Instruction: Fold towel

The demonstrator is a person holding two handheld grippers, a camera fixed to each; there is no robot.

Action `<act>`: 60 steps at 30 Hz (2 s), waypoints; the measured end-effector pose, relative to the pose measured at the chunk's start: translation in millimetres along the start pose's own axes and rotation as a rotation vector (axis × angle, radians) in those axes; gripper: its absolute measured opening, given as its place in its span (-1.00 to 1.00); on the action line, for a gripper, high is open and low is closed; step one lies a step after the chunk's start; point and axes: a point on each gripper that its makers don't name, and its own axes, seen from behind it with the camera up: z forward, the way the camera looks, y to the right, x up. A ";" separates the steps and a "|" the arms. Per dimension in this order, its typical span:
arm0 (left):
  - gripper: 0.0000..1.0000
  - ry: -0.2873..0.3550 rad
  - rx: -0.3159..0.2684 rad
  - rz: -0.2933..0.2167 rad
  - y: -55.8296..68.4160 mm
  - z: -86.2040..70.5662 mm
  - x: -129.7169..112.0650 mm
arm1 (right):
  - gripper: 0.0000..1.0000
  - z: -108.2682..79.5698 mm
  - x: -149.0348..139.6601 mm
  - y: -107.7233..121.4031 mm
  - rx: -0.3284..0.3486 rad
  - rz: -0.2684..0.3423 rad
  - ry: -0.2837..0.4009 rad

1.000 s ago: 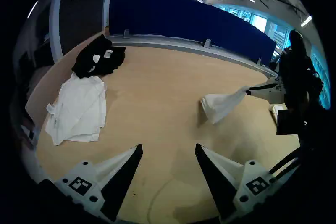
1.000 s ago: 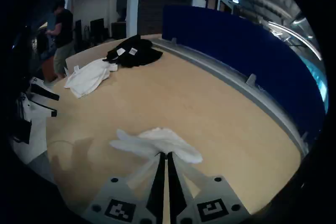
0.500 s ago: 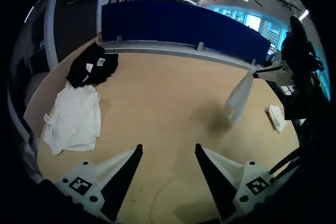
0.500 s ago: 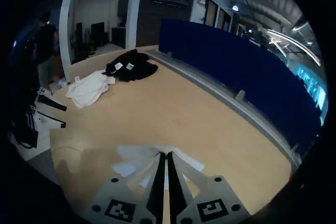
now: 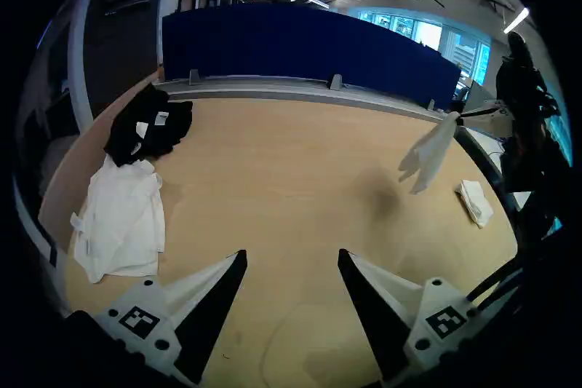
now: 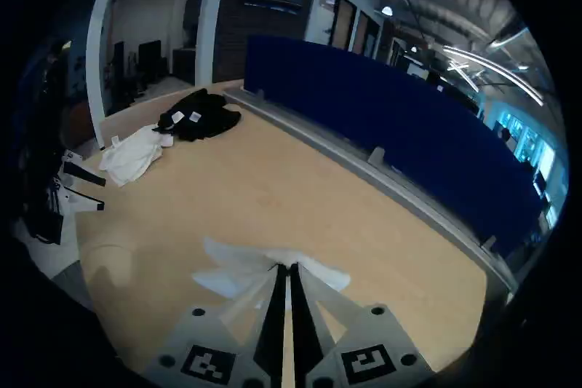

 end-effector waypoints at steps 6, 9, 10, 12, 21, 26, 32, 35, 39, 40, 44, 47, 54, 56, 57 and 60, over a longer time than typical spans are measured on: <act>0.85 -0.002 -0.003 0.012 4.6 4.5 6.7 | -0.92 -18.4 -16.9 38.9 -0.042 0.024 -0.013; 0.85 -0.005 -0.003 0.017 6.7 7.2 8.7 | -0.92 -28.9 -26.1 58.4 -0.059 0.043 -0.016; 0.85 -0.006 -0.003 0.018 7.4 7.9 8.9 | -0.92 -32.0 -29.5 64.6 -0.065 0.048 -0.018; 0.85 -0.010 -0.002 0.021 9.1 9.0 8.9 | -0.92 -38.2 -37.2 77.6 -0.077 0.057 -0.023; 0.85 -0.031 0.000 0.027 17.7 10.8 6.6 | -0.92 -59.6 -72.9 125.8 -0.123 0.073 -0.063; 0.85 -0.036 0.000 0.028 22.1 11.7 7.3 | -0.92 -68.4 -89.7 145.2 -0.140 0.083 -0.084; 0.85 -0.041 0.002 0.036 26.3 12.7 6.8 | -0.93 -77.1 -103.9 166.1 -0.157 0.091 -0.101; 0.85 -0.044 0.006 0.043 27.4 13.2 6.0 | -0.92 -80.5 -109.8 177.0 -0.168 0.092 -0.110; 0.86 -0.046 0.009 0.044 29.7 14.2 5.4 | -0.92 -84.1 -117.2 189.7 -0.182 0.096 -0.119; 0.86 -0.047 0.009 0.044 30.3 14.4 5.4 | -0.92 -85.0 -118.7 192.1 -0.184 0.098 -0.120; 0.85 -0.047 0.010 0.046 33.2 14.2 6.3 | -0.92 -88.7 -125.5 200.1 -0.192 0.109 -0.125; 0.85 -0.047 0.009 0.049 35.7 13.8 6.8 | -0.92 -92.1 -131.1 202.9 -0.196 0.113 -0.130; 0.85 -0.048 0.005 0.054 41.8 12.3 5.8 | -0.92 -105.9 -151.8 207.6 -0.213 0.133 -0.149; 0.85 -0.048 0.004 0.058 43.5 11.5 5.2 | -0.92 -110.9 -160.6 209.1 -0.221 0.143 -0.157; 0.86 -0.048 0.003 0.060 44.2 11.1 5.0 | -0.92 -114.1 -166.6 209.7 -0.225 0.150 -0.164; 0.85 -0.049 0.002 0.065 46.0 9.8 4.6 | -0.92 -123.5 -185.2 210.9 -0.238 0.169 -0.184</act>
